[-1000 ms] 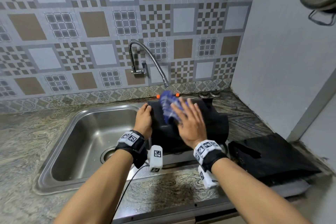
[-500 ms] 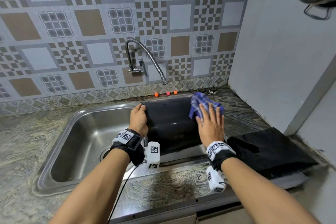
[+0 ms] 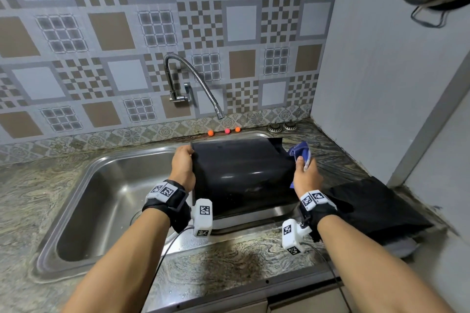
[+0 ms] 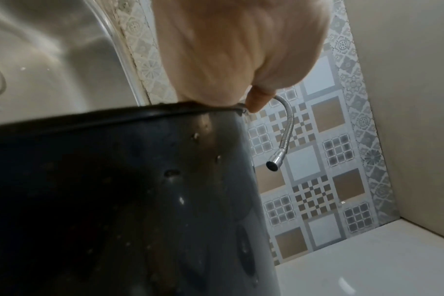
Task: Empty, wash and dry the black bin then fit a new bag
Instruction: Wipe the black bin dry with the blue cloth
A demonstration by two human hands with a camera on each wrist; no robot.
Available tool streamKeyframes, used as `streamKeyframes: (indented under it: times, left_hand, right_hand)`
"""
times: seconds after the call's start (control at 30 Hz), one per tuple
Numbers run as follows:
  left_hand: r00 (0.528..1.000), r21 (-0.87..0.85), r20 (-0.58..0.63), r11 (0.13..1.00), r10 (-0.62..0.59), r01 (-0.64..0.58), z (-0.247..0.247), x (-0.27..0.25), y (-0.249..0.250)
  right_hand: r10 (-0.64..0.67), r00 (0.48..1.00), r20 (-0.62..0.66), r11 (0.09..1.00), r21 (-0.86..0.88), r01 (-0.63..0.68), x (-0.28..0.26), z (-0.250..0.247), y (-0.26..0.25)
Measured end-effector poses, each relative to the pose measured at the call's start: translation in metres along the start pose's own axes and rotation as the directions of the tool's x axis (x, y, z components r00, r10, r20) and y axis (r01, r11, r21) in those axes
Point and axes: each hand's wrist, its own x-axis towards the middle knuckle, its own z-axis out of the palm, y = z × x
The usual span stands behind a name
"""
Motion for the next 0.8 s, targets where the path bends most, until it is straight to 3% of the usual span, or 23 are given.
streamKeyframes:
  times: [0.13, 0.23, 0.33, 0.37, 0.47, 0.53, 0.7, 0.77, 0.8]
  left_hand:
    - [0.989, 0.175, 0.147, 0.985, -0.016, -0.010, 0.008, -0.012, 0.007]
    - [0.989, 0.205, 0.131, 0.975, 0.065, -0.091, 0.016, -0.018, 0.016]
    - [0.995, 0.166, 0.073, 0.982, 0.074, -0.086, 0.010, -0.019, 0.015]
    - [0.992, 0.155, 0.099, 0.984, 0.078, -0.093, 0.005, -0.020, 0.012]
    - [0.946, 0.161, 0.324, 0.984, 0.016, -0.072, -0.011, -0.021, 0.002]
    - [0.926, 0.173, 0.377, 0.984, -0.017, -0.053, -0.014, -0.024, -0.003]
    - [0.981, 0.176, 0.142, 0.971, 0.136, -0.160, -0.008, -0.017, -0.017]
    - [0.983, 0.136, 0.123, 0.979, 0.136, -0.153, -0.005, -0.020, -0.019]
    - [0.985, 0.101, 0.122, 0.986, 0.121, -0.134, -0.002, -0.021, -0.019]
  right_hand:
    - [-0.001, 1.000, -0.009, 0.999, -0.035, 0.001, 0.008, 0.006, 0.002]
    - [0.003, 1.000, -0.003, 0.999, -0.052, -0.003, 0.007, 0.012, 0.004]
    - [-0.013, 1.000, -0.018, 0.999, -0.033, 0.013, 0.009, 0.014, -0.004]
    - [-0.021, 0.999, -0.033, 0.999, -0.032, 0.020, 0.011, 0.012, -0.007]
    - [-0.026, 0.997, -0.076, 0.999, -0.039, 0.023, 0.021, 0.009, -0.012]
    - [-0.029, 0.996, -0.082, 0.999, -0.038, 0.026, 0.023, 0.009, -0.013]
    - [-0.114, 0.985, -0.126, 0.990, -0.098, 0.102, 0.016, 0.016, -0.024]
    - [-0.303, 0.931, -0.202, 0.941, -0.217, 0.259, 0.006, 0.022, -0.031]
    - [-0.439, 0.870, -0.224, 0.882, -0.290, 0.371, 0.000, 0.026, -0.035]
